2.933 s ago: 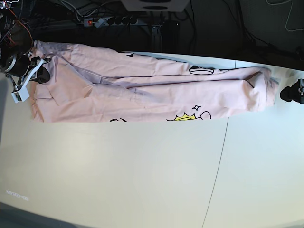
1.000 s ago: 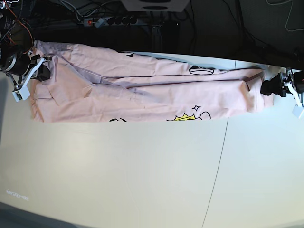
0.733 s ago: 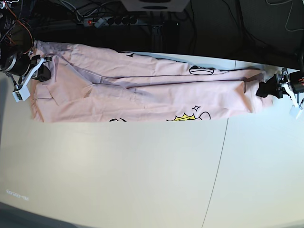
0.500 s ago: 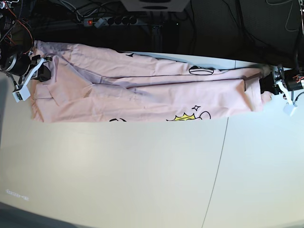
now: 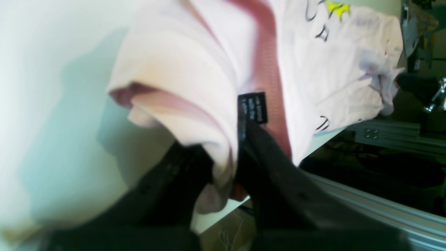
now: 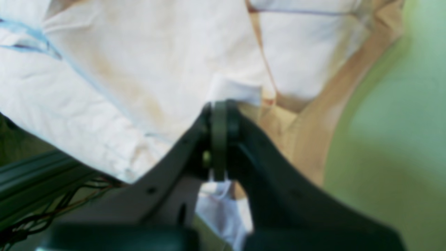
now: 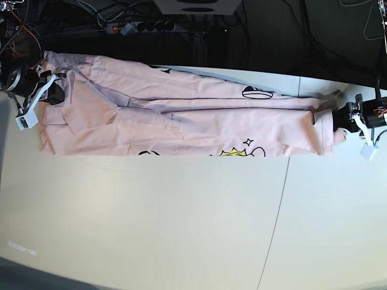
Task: Fold the T-shirt properly
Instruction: 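Lift the strip end with the left gripper and carry it toward the right gripper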
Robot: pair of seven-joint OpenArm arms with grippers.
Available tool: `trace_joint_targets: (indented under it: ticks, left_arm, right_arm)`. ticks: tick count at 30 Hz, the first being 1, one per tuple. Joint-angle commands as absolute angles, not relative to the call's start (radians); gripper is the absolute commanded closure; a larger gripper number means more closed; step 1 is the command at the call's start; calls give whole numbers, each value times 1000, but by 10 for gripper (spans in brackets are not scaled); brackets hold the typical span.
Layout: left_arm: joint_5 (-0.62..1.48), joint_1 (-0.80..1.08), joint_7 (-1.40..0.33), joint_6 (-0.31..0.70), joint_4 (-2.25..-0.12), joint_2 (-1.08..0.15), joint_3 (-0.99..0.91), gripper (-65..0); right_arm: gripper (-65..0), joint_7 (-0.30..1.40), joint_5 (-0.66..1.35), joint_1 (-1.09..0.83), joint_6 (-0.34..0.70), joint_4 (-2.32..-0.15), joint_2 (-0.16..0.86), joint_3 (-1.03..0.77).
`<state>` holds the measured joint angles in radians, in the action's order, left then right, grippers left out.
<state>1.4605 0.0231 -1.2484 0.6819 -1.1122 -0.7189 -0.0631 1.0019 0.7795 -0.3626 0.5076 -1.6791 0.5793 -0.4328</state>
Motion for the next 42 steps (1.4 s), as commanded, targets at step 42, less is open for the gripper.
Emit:
trace_joint_targets:
  ticks: [42]
  left_arm:
    - [1401,-116,-1218,698,-1186,-800,-72,0]
  right_arm:
    - [0,916,789,-76,569,-1217,601,-358]
